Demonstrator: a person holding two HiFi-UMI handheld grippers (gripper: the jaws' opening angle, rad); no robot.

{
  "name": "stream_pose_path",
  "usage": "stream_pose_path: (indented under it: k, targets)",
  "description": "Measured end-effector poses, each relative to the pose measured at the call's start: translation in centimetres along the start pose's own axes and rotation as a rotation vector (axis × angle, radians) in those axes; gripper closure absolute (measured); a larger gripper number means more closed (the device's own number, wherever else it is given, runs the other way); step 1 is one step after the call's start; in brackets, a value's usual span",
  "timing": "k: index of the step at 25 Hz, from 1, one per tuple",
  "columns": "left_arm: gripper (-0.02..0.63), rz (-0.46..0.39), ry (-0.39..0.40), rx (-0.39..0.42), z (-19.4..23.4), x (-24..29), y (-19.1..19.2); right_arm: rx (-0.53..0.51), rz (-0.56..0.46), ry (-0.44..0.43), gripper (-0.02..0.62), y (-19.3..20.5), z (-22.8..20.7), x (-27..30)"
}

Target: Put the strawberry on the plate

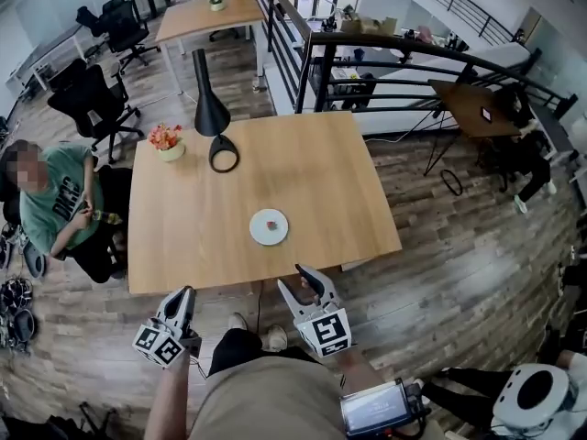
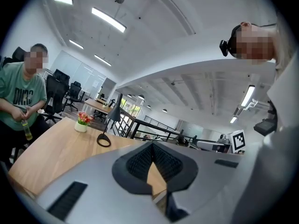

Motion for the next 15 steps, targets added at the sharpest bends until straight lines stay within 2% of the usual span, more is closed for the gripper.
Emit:
stream_pose_path:
  k: [7,15]
  targets:
    - [0.605,0.043,-0.026,-0.039,-2.1,0.2,1.4,0.029,0.046,0.013,0.411,2.1,-1.8,-1.9]
    - [0.604,0.069,0.001,-0.037,-3.8,2.1,1.8,0.056,0.076,0.061,0.413,3.5,-4.0,-3.0]
Point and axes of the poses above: the fingertips, and each gripper's own axes: x forward along the fingers, z to its left, y out of its underside, the point moved 9 cm from there along -x, backward along the fingers, and after that the axes turned 14 degrees about x, right-handed, at the moved point
